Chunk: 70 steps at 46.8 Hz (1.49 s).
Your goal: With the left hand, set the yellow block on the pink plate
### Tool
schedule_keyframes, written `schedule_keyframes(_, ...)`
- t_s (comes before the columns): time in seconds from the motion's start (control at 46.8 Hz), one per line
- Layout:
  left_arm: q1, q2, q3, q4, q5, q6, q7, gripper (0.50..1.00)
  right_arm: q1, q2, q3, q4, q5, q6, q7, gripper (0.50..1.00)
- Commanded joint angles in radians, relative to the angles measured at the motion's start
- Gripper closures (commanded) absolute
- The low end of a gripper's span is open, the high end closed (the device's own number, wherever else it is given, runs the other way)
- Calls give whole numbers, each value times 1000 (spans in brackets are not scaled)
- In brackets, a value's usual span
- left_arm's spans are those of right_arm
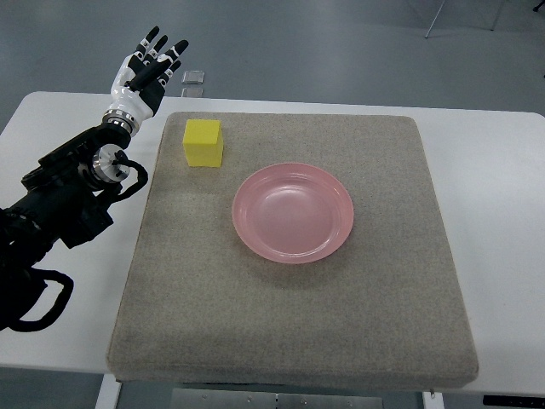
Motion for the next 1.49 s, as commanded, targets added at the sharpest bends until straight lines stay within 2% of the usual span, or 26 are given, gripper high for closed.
schedule_keyframes(0.0, 0, 0, -2, 0, 1, 0, 0, 508, 0, 0, 0, 0, 0, 0, 0, 576)
schedule_keyframes(1.473, -4, -3, 6, -15, 10, 0, 0, 508, 0, 0, 0, 0, 0, 0, 0, 576)
